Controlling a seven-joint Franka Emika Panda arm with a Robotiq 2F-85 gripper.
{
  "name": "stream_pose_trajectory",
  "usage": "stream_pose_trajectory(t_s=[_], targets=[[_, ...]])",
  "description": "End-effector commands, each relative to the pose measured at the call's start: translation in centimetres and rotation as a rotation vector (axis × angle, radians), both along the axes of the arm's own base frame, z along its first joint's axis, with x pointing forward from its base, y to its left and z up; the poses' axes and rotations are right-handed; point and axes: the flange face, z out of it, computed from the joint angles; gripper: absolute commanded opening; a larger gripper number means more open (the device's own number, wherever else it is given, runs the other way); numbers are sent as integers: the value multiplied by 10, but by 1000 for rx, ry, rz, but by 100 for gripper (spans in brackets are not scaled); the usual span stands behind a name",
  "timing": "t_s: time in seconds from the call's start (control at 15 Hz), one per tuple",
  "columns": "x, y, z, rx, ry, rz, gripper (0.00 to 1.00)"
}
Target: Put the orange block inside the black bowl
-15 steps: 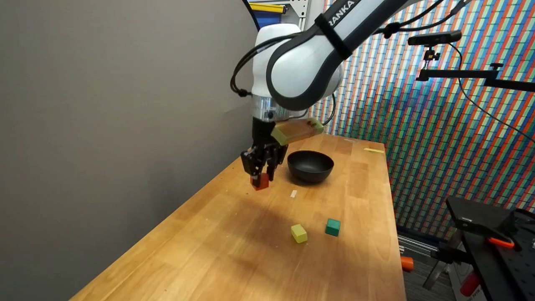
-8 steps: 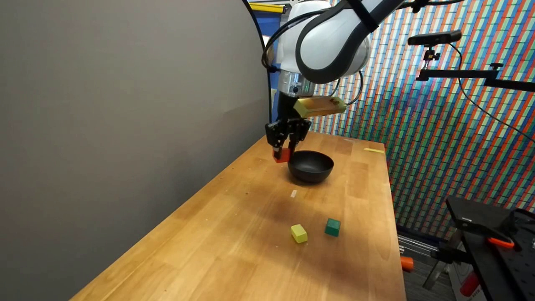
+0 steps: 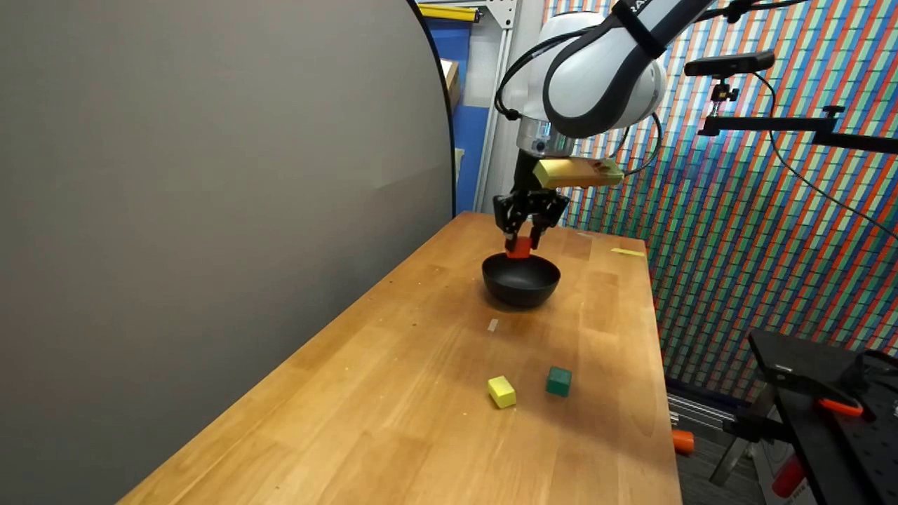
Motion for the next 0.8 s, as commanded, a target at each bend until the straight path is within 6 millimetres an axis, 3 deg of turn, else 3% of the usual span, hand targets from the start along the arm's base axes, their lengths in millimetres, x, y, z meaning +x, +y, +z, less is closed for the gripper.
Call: stream_pose_trajectory(t_s=[0.0, 0.73], targets=[[-12, -20, -4, 4, 12, -95, 23], [8, -65, -43, 51, 28, -293, 23]])
